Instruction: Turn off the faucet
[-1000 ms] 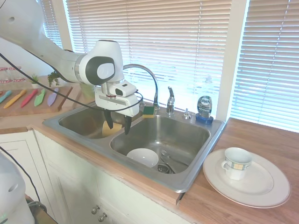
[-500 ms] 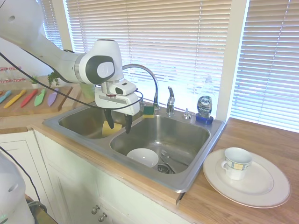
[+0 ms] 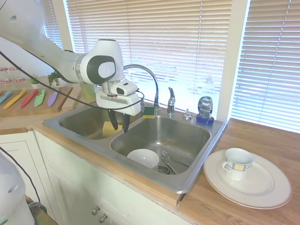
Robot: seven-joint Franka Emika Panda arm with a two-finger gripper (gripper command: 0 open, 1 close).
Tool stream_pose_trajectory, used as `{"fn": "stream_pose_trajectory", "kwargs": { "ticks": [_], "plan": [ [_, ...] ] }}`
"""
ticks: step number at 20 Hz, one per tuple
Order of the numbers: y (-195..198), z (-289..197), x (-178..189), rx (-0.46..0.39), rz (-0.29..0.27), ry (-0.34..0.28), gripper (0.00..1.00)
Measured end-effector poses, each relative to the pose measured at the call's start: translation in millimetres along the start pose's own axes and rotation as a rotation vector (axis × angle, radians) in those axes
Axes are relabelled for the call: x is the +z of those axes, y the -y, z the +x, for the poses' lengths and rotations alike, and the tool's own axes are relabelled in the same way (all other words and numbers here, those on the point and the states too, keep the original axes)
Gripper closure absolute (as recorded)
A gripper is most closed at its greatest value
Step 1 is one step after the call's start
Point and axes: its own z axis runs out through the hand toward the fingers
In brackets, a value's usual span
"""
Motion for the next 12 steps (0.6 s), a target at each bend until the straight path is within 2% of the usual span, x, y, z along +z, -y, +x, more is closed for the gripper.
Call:
{"fn": "stream_pose_trajectory", "kwargs": {
  "ticks": [8, 10, 12],
  "plan": [
    [3, 3, -4, 0.006, 0.015, -0.014, 1.0],
    [8, 9, -10, 0.026, 0.047, -0.055, 1.0],
    [16, 19, -13, 0.048, 0.097, -0.123, 1.0]
  ]
}}
